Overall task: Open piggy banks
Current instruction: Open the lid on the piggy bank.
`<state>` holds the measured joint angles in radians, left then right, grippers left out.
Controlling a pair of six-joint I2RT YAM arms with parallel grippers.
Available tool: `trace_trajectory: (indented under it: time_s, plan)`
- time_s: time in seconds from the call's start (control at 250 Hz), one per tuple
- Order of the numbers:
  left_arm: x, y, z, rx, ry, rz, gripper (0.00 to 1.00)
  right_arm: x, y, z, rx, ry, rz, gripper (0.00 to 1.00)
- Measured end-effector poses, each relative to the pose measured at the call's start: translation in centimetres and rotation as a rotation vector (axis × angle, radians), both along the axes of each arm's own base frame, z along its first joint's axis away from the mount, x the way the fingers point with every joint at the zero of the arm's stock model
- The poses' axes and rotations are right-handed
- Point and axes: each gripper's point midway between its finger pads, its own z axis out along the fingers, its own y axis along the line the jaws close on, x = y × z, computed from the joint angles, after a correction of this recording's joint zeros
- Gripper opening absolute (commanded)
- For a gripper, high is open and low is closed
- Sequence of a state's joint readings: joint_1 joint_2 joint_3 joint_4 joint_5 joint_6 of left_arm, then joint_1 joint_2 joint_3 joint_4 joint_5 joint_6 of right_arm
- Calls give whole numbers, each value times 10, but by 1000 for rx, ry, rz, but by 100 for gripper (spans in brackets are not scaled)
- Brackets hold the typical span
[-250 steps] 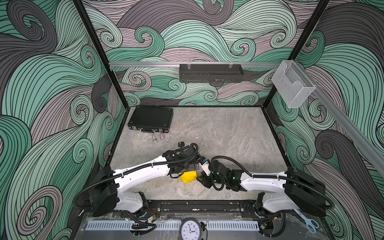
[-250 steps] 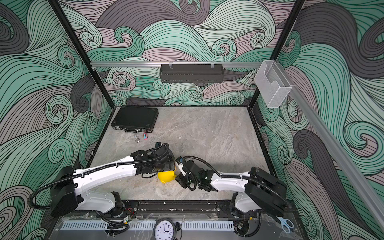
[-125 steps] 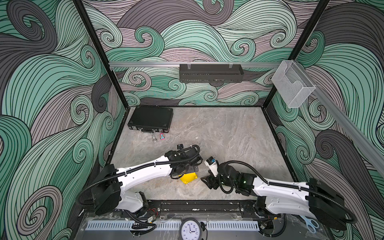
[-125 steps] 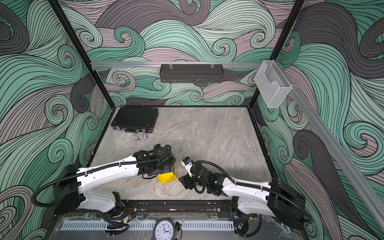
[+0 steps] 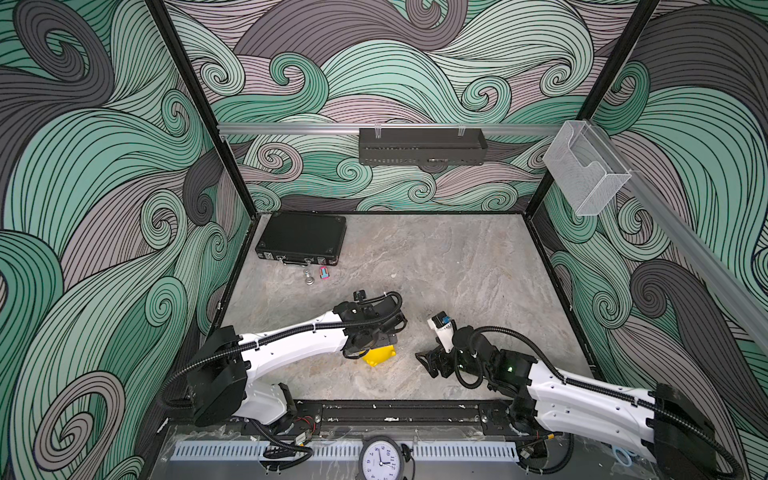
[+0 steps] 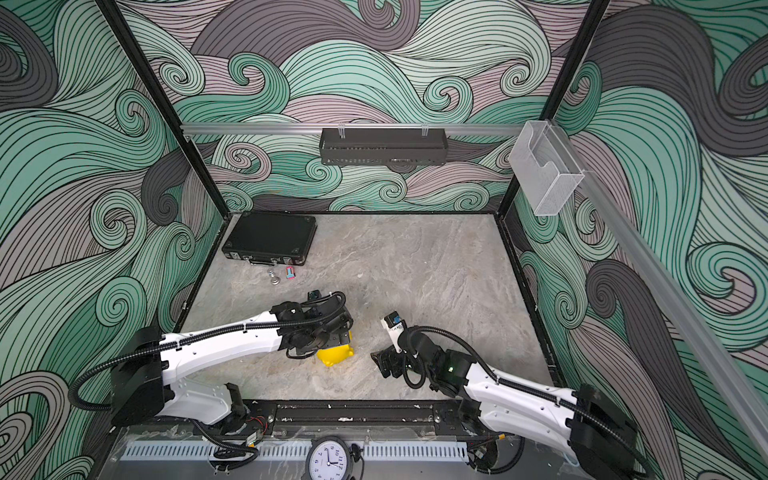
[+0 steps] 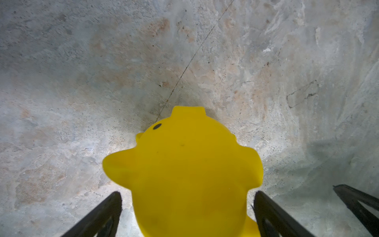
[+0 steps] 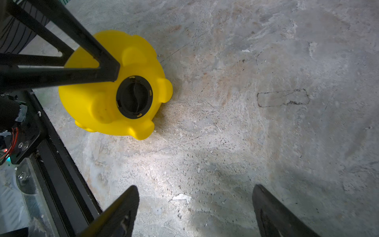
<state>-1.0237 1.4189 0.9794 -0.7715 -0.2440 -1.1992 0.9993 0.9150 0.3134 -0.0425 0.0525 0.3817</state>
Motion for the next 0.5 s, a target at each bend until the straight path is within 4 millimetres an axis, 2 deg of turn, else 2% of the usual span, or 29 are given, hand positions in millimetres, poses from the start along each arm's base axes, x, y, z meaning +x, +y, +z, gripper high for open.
trace_trajectory:
  time_s: [0.196, 0.416, 0.5]
  plan:
    - [2, -8, -11, -1, 14, -5, 99, -1, -1, -7, -21, 13, 0, 89]
    - [1, -6, -13, -15, -2, -1, 99, 0, -1, -7, -21, 13, 0, 88]
    - [0, -5, -13, -23, -12, -3, 95, 0, -1, -7, -25, 14, 1, 87]
